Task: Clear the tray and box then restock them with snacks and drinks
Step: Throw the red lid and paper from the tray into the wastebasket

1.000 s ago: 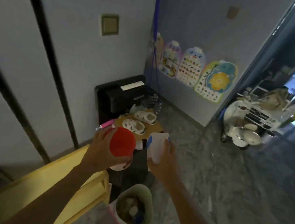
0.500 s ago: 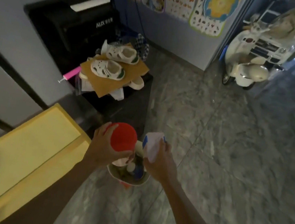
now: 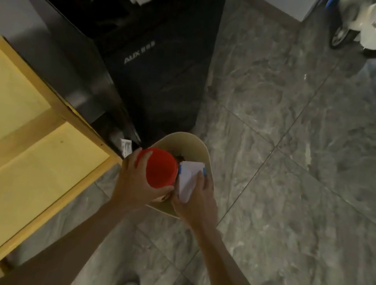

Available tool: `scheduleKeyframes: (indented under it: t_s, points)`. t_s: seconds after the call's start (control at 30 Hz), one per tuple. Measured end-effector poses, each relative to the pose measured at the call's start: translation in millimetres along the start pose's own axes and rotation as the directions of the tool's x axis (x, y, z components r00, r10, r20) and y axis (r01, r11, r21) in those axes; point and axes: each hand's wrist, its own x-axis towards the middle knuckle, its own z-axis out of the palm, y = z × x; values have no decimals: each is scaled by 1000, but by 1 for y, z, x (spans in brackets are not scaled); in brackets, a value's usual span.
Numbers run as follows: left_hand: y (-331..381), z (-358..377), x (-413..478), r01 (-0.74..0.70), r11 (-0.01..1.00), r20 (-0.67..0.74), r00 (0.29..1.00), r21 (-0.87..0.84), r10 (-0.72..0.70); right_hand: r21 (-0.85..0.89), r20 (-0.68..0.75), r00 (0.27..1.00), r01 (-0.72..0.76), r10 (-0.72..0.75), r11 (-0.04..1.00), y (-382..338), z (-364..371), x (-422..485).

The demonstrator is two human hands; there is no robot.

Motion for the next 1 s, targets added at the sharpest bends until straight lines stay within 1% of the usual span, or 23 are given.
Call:
scheduleKeyframes:
  t_s: [0.1,0.2,0.23,0.33,0.4,0.53,0.67,0.8,0.9,1.0]
  points:
    - [-12,14,-3,15,1000,9,1000,25,-15,-30,-13,998,54,-54,998,-7,-5,-9]
    - [-10,8,-7,29,999,19,999,16,-30,-26,4,992,130,-130,991,-14,-17,-17]
    - [-7,3,-9,38,999,25,999,5,-38,-16,10,993,116,-116,993,-18,-25,-18]
    - [8,-31,-9,34,999,30,999,4,-34,33,-8,1000,14,-14,999,-29,-54,-19]
    - [22,-65,-6,3,1000,-1,1000,28,-3,22,-19,1000,5,-5,1000,-41,-85,-21]
    - [65,-160,-4,-84,996,-61,994,40,86,-63,-38,997,58,-60,996,-81,-174,-30]
    - [128,-273,-6,-161,984,-110,980,69,168,-75,-113,986,113,-121,991,-149,-286,-49]
    - [192,-390,-18,-262,964,-137,954,48,266,-119,-181,960,193,-212,974,-221,-400,-81]
    - [239,-477,-38,-291,957,-171,943,-11,285,-120,-206,941,247,-268,961,-271,-478,-114]
    - [273,-557,-60,-318,948,-176,933,6,314,-108,-228,922,296,-313,949,-318,-547,-152]
